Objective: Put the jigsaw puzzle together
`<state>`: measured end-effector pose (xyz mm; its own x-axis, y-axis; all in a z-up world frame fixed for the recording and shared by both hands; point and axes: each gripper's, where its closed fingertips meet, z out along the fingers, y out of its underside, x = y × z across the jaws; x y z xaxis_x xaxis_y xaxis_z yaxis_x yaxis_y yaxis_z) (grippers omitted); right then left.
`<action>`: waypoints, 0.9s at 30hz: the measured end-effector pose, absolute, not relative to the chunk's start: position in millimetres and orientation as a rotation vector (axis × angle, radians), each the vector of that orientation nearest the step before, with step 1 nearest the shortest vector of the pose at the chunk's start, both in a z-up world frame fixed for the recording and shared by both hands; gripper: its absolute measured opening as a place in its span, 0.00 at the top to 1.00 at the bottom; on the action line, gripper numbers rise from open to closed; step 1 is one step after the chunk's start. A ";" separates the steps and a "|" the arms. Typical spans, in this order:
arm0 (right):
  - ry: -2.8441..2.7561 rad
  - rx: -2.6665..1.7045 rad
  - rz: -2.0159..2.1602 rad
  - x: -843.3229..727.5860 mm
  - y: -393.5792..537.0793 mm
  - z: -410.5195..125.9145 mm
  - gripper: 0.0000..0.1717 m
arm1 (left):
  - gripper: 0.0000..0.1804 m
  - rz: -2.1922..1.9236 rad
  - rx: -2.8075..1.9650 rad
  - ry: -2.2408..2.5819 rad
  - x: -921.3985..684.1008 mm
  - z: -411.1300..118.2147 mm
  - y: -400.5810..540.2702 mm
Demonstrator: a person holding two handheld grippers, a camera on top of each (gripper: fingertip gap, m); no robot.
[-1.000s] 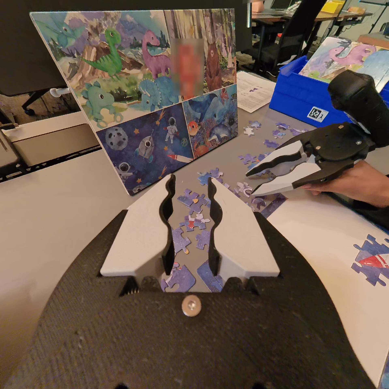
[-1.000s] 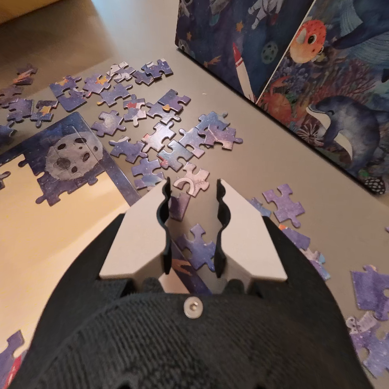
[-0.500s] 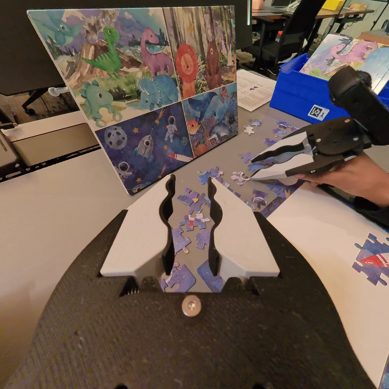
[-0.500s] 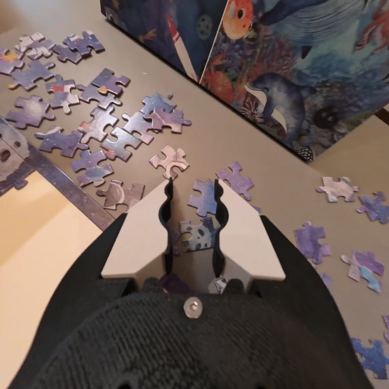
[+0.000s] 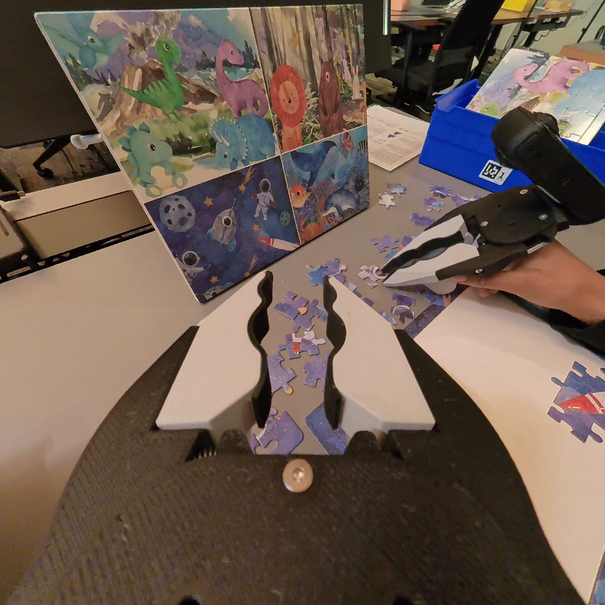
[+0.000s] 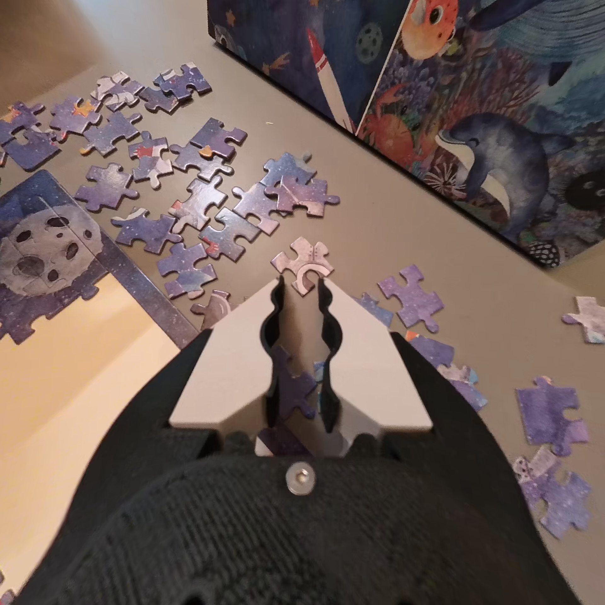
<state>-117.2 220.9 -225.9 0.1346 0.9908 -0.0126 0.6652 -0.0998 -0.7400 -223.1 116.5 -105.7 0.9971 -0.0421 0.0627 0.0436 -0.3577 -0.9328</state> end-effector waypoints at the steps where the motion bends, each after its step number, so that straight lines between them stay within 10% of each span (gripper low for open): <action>1: -1.595 -1.833 0.728 -117.2 220.1 -225.9 0.92 | 0.84 -0.089 -1.934 -0.001 -223.1 -105.8 116.6; 27: -1.621 -1.793 0.733 -117.3 214.2 -222.8 0.94 | 0.84 -0.086 -1.935 -0.002 -224.0 -106.1 116.2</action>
<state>-117.3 214.2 -222.8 0.0989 0.9951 -0.0036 0.6597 -0.0683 -0.7484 -224.0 116.2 -106.1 0.9973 -0.0396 0.0612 0.0430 -0.3581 -0.9327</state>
